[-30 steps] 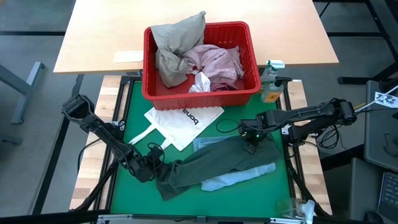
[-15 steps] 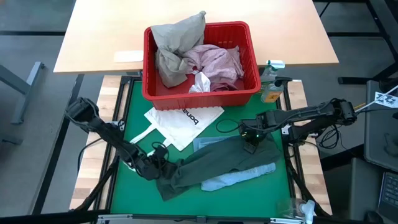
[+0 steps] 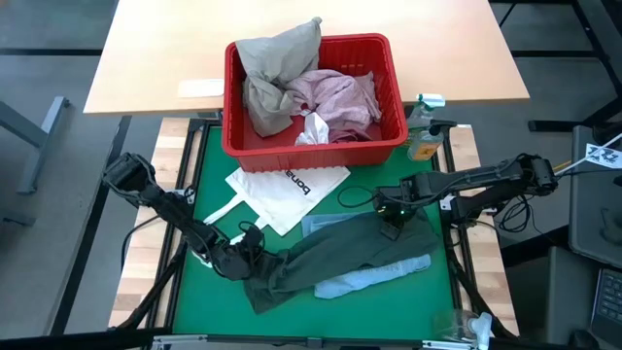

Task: Fold laundry
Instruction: Fold the green shirt

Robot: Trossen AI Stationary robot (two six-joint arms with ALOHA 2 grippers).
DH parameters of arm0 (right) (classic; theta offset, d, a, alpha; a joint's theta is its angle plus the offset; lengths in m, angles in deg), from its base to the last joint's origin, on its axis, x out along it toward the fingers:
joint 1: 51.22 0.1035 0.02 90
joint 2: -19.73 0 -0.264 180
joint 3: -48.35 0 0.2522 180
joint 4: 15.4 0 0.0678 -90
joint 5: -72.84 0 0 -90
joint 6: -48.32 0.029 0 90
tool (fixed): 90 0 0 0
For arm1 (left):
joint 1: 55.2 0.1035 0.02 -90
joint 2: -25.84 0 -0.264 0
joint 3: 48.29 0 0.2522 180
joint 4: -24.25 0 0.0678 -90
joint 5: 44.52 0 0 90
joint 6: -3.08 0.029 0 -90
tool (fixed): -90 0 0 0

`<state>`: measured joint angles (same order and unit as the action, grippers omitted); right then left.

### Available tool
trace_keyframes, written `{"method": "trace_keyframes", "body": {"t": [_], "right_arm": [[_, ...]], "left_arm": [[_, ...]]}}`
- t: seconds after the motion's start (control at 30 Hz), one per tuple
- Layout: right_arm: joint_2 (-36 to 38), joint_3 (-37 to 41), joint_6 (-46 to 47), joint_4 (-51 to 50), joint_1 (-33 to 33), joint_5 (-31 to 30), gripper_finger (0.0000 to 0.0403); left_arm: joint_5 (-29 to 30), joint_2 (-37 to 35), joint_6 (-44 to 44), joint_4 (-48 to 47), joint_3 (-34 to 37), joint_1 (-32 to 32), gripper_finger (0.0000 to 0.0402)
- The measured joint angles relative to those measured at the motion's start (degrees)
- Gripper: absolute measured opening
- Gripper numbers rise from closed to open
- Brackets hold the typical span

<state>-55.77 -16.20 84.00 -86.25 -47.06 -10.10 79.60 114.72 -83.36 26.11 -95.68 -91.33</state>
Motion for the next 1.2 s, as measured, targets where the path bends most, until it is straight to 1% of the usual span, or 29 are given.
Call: {"method": "trace_keyframes", "body": {"t": [0.2,0.37,0.47,0.6,0.77,0.87,0.97,1.1,1.2], "right_arm": [[0.0,0.0,0.0,0.0,0.0,0.0,0.014],[0.0,0.0,0.0,0.0,0.0,0.0,0.014],[0.0,0.0,0.0,-0.1,0.0,0.0,0.014],[0.0,-0.1,0.0,-2.0,0.0,0.0,0.014],[0.0,-0.1,1.5,-6.2,0.0,-1.8,0.014],[0.0,-0.1,1.5,-7.2,0.0,-2.5,0.014],[0.0,-0.1,1.5,-7.2,0.0,-2.6,0.014],[0.0,-0.1,1.5,-7.2,0.0,-2.6,0.014],[0.0,-0.1,1.5,-7.3,0.0,-2.8,0.014]], "left_arm": [[0.0,0.0,0.1,0.0,0.0,0.9,0.0052],[0.0,0.0,2.9,0.0,0.0,1.3,0.0008],[-0.5,-0.4,2.3,-0.4,0.0,1.1,0.0005],[-4.1,-2.2,0.2,-2.7,0.0,-0.5,0.0003],[-7.9,-2.8,-7.9,-9.6,0.0,-4.3,0.0002],[-8.1,-2.8,-13.5,-14.7,0.0,-6.6,0.0001],[-8.1,-2.8,-16.6,-18.3,0.0,-8.2,0.0001],[-8.8,-2.8,-16.6,-19.6,0.0,-9.0,0.0003],[-8.8,-2.8,-14.8,-19.7,0.0,-9.1,0.0015]]}}
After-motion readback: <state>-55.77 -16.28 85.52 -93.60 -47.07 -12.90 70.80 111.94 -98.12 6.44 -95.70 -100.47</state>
